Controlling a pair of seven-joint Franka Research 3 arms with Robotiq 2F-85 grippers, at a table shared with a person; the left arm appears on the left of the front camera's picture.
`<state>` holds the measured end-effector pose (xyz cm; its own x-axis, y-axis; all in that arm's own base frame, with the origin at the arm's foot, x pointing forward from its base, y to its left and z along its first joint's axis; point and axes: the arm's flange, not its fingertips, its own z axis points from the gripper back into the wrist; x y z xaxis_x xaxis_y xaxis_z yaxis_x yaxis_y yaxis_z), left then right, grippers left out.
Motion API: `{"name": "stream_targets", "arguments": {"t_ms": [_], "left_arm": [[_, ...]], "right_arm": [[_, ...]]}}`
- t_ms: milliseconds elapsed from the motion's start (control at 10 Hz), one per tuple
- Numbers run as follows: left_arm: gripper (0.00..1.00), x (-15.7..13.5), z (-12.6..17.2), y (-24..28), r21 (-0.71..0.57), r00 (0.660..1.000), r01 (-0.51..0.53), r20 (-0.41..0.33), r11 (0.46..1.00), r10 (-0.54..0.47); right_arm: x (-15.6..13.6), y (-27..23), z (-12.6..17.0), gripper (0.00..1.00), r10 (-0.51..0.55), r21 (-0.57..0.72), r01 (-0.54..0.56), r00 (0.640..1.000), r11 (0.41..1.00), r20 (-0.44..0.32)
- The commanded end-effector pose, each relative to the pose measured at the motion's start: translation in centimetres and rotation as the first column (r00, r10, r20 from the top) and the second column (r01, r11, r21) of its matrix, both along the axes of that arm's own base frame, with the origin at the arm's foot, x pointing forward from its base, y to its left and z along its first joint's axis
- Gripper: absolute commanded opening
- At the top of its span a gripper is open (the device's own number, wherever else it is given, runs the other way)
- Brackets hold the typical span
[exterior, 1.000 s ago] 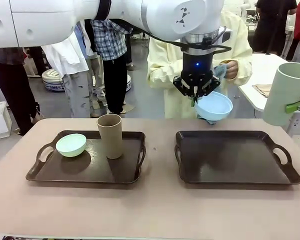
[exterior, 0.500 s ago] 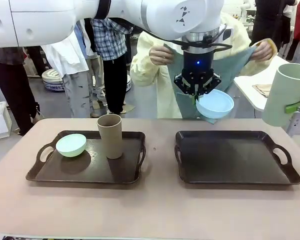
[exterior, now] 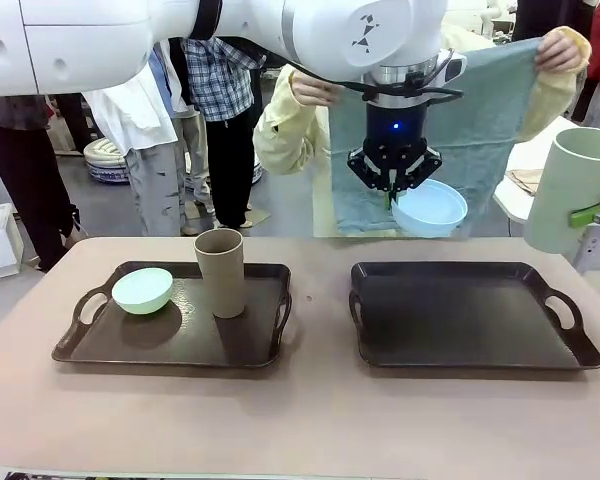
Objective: Set up a tray with a mat and arrange the tableware.
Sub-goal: Place the Picnic Bowl and Reusable plastic cup back onto the Handle tray in front of the human's position.
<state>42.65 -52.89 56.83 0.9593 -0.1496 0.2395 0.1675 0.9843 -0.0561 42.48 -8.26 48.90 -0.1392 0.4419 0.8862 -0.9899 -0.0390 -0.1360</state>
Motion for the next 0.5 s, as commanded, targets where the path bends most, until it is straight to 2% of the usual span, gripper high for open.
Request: {"name": "stream_targets", "arguments": {"t_ms": [0, 400], "left_arm": [[0.00, 0.18, 0.47, -0.17, 0.001, 1.000, 0.003, 0.023, 1.000, -0.003], [0.00, 0.18, 0.47, -0.17, 0.001, 1.000, 0.003, 0.023, 1.000, -0.003]], "right_arm": [[0.20, 0.02, -0.03, 0.24, 0.007, -0.003, -0.007, 1.000, 1.000, 0.011], [0.20, 0.02, -0.03, 0.24, 0.007, -0.003, -0.007, 1.000, 1.000, 0.011]]}}
